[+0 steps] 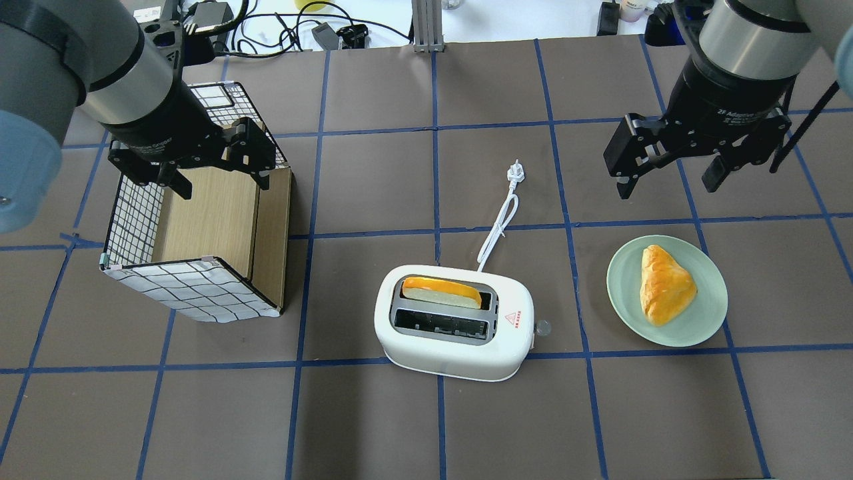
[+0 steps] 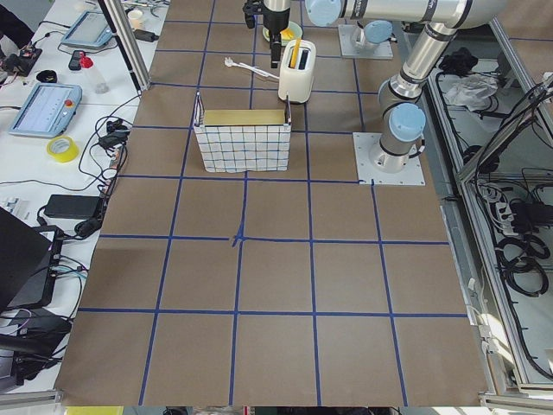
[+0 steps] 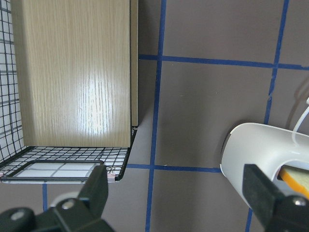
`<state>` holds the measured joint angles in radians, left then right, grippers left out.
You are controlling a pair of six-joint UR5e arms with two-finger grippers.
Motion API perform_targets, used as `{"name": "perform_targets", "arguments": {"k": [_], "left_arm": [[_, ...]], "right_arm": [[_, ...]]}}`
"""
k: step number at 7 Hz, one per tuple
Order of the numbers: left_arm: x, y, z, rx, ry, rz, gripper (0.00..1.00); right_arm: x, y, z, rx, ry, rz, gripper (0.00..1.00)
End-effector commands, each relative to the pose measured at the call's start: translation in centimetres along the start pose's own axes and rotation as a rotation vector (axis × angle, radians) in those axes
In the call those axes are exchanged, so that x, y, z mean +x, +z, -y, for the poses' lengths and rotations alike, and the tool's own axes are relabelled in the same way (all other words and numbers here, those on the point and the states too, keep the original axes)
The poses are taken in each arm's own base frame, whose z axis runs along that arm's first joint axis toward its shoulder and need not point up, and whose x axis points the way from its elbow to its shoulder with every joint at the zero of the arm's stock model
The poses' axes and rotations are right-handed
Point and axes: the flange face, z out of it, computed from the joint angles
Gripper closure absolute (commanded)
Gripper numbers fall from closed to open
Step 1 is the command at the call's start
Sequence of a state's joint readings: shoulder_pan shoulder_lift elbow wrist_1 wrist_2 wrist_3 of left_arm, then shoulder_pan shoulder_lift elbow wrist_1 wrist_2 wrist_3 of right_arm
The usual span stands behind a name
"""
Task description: Press toaster with right arm
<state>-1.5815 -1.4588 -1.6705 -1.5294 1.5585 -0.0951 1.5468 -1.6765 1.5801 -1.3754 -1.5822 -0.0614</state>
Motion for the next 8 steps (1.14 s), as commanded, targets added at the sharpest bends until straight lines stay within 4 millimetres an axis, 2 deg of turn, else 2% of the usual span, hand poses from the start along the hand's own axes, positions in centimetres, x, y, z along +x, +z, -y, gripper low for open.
{"name": "perform_targets", "arguments": {"k": [1, 5, 8], "left_arm": [[0.00, 0.00, 0.00, 0.000, 0.000, 0.000, 0.00], [0.00, 0.00, 0.00, 0.000, 0.000, 0.000, 0.00], [0.00, 0.08, -0.02, -0.002, 0.000, 0.000, 0.00]], "right_arm": [[0.02, 0.00, -0.01, -0.001, 0.001, 0.001, 0.00], [-0.07, -0.13, -0.08, 0.002, -0.004, 0.002, 0.00], [-0.06, 0.31, 0.35, -0.002, -0.002, 0.004, 0.04]]}}
